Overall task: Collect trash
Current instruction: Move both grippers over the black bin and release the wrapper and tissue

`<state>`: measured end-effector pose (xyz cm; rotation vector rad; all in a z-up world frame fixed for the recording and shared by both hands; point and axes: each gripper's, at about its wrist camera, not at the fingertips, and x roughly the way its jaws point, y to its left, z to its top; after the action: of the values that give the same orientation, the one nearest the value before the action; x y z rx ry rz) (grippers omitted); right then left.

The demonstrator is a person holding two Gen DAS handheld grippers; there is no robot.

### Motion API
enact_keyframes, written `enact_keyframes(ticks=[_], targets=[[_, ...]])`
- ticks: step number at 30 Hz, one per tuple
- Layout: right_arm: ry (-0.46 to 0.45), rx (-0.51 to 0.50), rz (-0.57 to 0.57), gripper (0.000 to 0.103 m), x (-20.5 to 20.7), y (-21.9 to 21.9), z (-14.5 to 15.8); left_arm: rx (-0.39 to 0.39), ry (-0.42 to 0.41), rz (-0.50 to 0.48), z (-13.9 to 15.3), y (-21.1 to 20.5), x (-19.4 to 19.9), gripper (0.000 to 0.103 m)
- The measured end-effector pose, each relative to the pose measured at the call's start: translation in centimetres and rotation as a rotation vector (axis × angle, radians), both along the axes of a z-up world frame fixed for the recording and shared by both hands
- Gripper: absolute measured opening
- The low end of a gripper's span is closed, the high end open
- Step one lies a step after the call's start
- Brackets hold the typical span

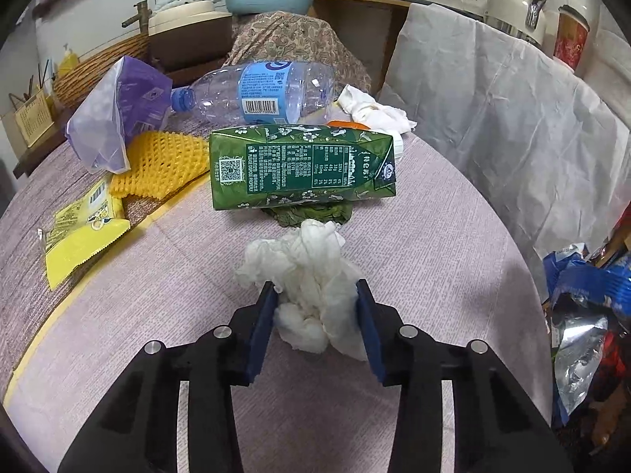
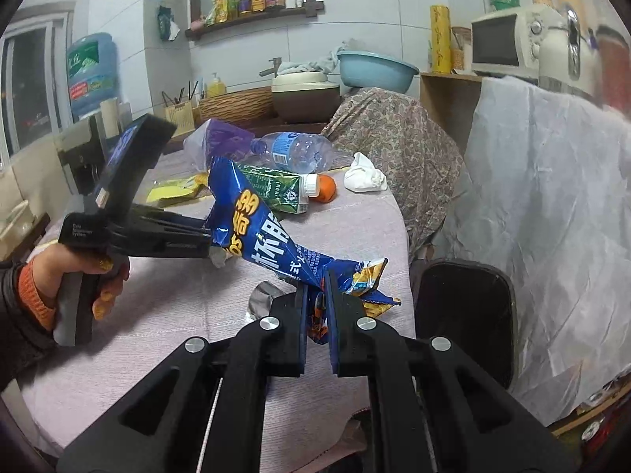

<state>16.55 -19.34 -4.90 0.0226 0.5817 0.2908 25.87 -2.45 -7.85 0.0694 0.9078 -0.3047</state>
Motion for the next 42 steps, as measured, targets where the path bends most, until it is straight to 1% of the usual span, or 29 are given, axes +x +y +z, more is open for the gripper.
enact_keyframes(ticks=[5,9,12,16,18,20,22,24,27,29,32,33,34,35,37,40,42], targets=[[0.004,0.069,-0.013,0.009,-0.1,-1.6,-0.3,-0.039,-0.018,-0.028,1.2,-0.2,-1.1,0.04],[0.008,0.129,-0.043,0.009,-0.1,-3.1,-0.6,-0.068,-0.026,-0.077,2.1,-1.1,-2.4,0.04],[0.002,0.142,-0.098,0.009,0.2,-4.4,-0.6,-0.086,-0.024,-0.123,2.5,-2.7,-3.2,0.04],[0.004,0.188,-0.224,0.009,1.5,-7.8,-1.1,-0.107,-0.017,-0.18,2.7,-5.5,-3.3,0.04],[0.049,0.241,-0.297,0.009,2.9,-10.6,-2.3,-0.117,-0.013,-0.202,2.8,-7.0,-3.0,0.04],[0.1,0.283,-0.345,0.009,4.4,-12.8,-4.0,-0.141,0.001,-0.23,3.0,-8.3,-2.7,0.04],[0.155,0.298,-0.404,0.009,6.0,-14.8,-6.3,-0.156,0.007,-0.256,3.1,-9.8,-2.5,0.04],[0.211,0.325,-0.436,0.009,7.1,-16.2,-8.5,-0.158,0.014,-0.279,3.2,-11.8,-2.0,0.04],[0.275,0.313,-0.468,0.01,8.6,-17.0,-11.5,-0.167,0.033,-0.306,3.1,-14.1,-1.6,0.04],[0.312,0.304,-0.484,0.015,9.7,-17.2,-13.6,-0.161,0.036,-0.32,3.0,-15.6,-1.4,0.04],[0.334,0.267,-0.526,0.032,10.8,-17.7,-15.6,-0.146,0.046,-0.331,2.6,-17.2,-1.0,0.04],[0.34,0.258,-0.534,0.043,11.0,-17.8,-16.2,-0.148,0.057,-0.334,2.4,-17.8,-0.8,0.04],[0.345,0.245,-0.545,0.046,11.2,-17.8,-16.8,-0.147,0.068,-0.339,2.3,-18.4,-0.5,0.04],[0.349,0.238,-0.551,0.046,11.3,-17.9,-17.1,-0.141,0.079,-0.342,2.0,-19.1,-0.2,0.04],[0.352,0.25,-0.556,0.047,11.1,-18.0,-17.5,-0.122,0.094,-0.35,1.4,-20.5,0.3,0.04],[0.327,0.231,-0.592,0.052,9.6,-18.7,-17.4,-0.087,0.11,-0.357,0.5,-22.2,0.9,0.04],[0.303,0.22,-0.628,0.055,7.8,-19.4,-16.9,-0.081,0.141,-0.358,-0.3,-23.3,1.5,0.04]])
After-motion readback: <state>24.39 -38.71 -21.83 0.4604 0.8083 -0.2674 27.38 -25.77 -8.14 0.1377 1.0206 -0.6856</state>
